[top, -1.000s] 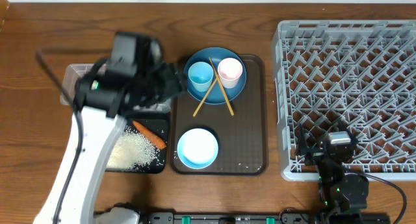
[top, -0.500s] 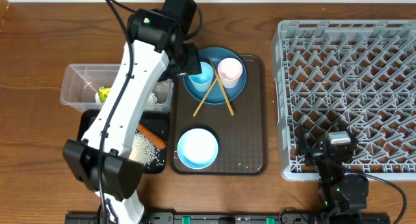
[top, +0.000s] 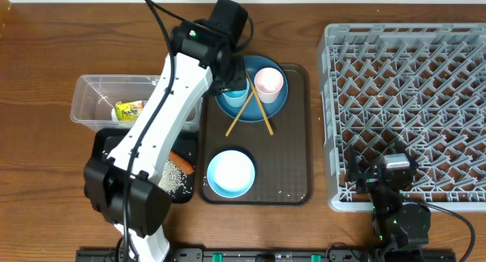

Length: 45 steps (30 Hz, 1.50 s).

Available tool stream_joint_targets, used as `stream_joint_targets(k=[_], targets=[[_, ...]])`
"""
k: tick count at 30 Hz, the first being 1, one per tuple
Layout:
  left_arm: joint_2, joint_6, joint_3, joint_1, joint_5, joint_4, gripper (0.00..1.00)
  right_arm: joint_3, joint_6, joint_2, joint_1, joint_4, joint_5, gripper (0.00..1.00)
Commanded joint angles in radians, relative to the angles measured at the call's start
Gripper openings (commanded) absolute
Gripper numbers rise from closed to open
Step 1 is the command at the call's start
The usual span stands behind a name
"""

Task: Sort waste into correct bins and load items into the dishwasher rack
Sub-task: 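Move the left gripper over the light-blue cup on the blue plate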

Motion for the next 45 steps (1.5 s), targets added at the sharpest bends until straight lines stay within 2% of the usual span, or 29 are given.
stream_joint_targets(k=[1,23,45], targets=[[-0.001,-0.016,-0.043,0.004,-0.018,0.034,0.53,-0.001,-0.013,-0.005,0.006,-0.004,0.0,0.99],[-0.001,-0.077,-0.342,0.04,-0.091,0.329,0.52,-0.001,-0.013,-0.005,0.006,-0.004,0.0,0.99],[0.002,-0.106,-0.365,0.043,-0.065,0.407,0.47,-0.001,-0.013,-0.005,0.006,-0.004,0.0,0.99]])
